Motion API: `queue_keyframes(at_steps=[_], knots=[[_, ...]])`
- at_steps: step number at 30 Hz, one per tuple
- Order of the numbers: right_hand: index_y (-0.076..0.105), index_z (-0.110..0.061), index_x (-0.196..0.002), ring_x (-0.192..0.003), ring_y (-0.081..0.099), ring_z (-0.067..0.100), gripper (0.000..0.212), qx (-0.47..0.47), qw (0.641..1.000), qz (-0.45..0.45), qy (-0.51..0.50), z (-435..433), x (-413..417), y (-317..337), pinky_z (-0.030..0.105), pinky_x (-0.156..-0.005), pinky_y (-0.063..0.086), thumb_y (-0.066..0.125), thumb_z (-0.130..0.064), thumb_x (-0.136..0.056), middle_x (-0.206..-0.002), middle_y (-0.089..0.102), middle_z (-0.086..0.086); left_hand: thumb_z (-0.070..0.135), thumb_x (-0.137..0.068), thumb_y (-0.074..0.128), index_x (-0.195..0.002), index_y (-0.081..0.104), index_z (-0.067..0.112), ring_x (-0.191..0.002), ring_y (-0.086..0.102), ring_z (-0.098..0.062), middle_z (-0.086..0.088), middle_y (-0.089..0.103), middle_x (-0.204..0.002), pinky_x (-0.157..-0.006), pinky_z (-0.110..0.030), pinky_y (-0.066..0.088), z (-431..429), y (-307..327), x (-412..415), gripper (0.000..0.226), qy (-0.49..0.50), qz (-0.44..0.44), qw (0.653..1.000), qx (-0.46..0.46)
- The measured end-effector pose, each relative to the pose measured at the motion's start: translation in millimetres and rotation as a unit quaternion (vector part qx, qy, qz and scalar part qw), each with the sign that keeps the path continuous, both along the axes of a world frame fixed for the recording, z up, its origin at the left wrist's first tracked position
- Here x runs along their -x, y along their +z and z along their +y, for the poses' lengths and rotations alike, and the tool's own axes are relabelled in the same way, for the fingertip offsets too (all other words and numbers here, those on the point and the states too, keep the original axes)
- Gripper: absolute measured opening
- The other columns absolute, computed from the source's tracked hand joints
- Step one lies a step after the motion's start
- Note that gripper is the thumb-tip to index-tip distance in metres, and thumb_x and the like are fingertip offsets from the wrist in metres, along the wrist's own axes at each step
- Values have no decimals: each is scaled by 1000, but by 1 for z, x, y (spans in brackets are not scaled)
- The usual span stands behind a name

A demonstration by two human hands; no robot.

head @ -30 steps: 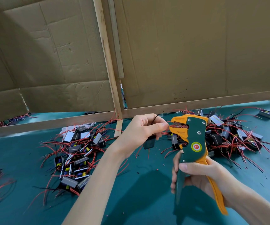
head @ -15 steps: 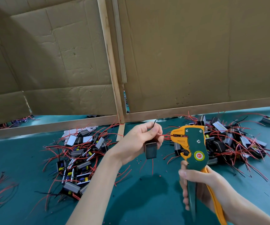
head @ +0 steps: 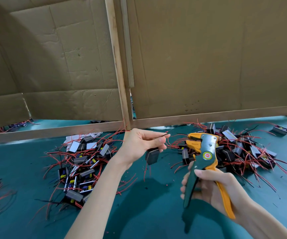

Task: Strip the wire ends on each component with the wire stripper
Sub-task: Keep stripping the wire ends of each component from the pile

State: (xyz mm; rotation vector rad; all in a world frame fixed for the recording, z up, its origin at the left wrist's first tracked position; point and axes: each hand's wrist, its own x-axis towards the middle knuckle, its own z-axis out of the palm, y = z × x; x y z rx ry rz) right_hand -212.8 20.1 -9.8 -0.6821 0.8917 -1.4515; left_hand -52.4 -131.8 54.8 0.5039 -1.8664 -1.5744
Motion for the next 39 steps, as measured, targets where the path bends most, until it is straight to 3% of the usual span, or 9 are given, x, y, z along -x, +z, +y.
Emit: queue_keyframes(at_steps=[3, 6, 9, 12, 15, 18, 21, 34, 39], knots=[[59, 1, -90, -71, 65, 47, 33, -7, 1000, 5, -5, 0, 2, 0, 55, -65, 55, 76, -8, -64, -84, 61, 36, 5, -82, 69, -88, 74, 12, -59, 65, -8, -4, 72, -66, -61, -16, 52, -2, 0, -1, 11, 27, -18, 999, 20], [64, 1, -98, -78, 66, 48, 39, -26, 999, 26, -1, 1, 1, -1, 55, -68, 56, 83, -7, -65, -94, 64, 38, 10, -86, 68, -85, 75, 16, -68, 66, -3, -3, 73, -71, -62, -13, 49, -2, -3, 1, 9, 56, -42, 996, 59], [66, -7, -115, -88, 68, 46, 37, -18, 999, 30, 14, 3, 0, 0, 50, -73, 57, 65, -15, -79, -108, 64, 37, 14, -92, 62, -82, 72, 23, -80, 64, -5, -3, 75, -83, -67, -11, 47, -1, -5, 3, 17, 71, -91, 987, 109], [69, -20, -118, -97, 67, 48, 37, -7, 1000, 19, 24, 4, -1, 2, 47, -75, 58, 61, -20, -82, -111, 63, 38, 11, -96, 56, -86, 71, 23, -73, 62, 0, 8, 73, -77, -66, -12, 48, 0, -5, 3, 21, 72, -115, 984, 116], [68, -18, -118, -100, 63, 55, 36, 3, 1000, 7, 25, 5, -2, 5, 52, -78, 57, 60, -17, -83, -103, 63, 39, 9, -95, 57, -91, 72, 16, -63, 61, 2, 8, 72, -74, -64, -12, 49, 4, -3, 4, 17, 69, -100, 986, 114], [69, -14, -113, -88, 64, 55, 37, 11, 999, 31, 27, 6, -4, 6, 54, -74, 55, 73, -11, -77, -89, 62, 36, 8, -92, 62, -90, 73, 14, -57, 60, -2, 3, 74, -72, -62, -14, 49, 7, 0, 4, 12, 58, -78, 990, 100], [68, -14, -109, -77, 65, 50, 41, 4, 997, 77, 21, 6, -8, 8, 53, -71, 55, 78, -18, -70, -82, 61, 34, 7, -89, 65, -89, 73, 14, -63, 64, -9, -3, 75, -76, -62, -16, 50, 10, 2, 6, 10, 43, -84, 991, 97], [71, 1, -86, -72, 65, 46, 43, -13, 988, 147, 47, 7, -8, 4, 48, -69, 56, 86, -27, -58, -79, 62, 32, 14, -89, 67, -86, 72, 13, -72, 65, -15, -4, 75, -80, -66, -20, 52, 8, 6, 1, 6, -16, -157, 980, 118], [60, 8, -92, -70, 64, 47, 73, -38, 988, 148, 23, 7, -10, 3, 50, -67, 56, 98, -28, -40, -78, 62, 33, 13, -89, 67, -89, 73, 10, -64, 61, -10, -7, 74, -79, -64, -17, 50, 8, 11, -3, 7, -36, -169, 976, 130]])
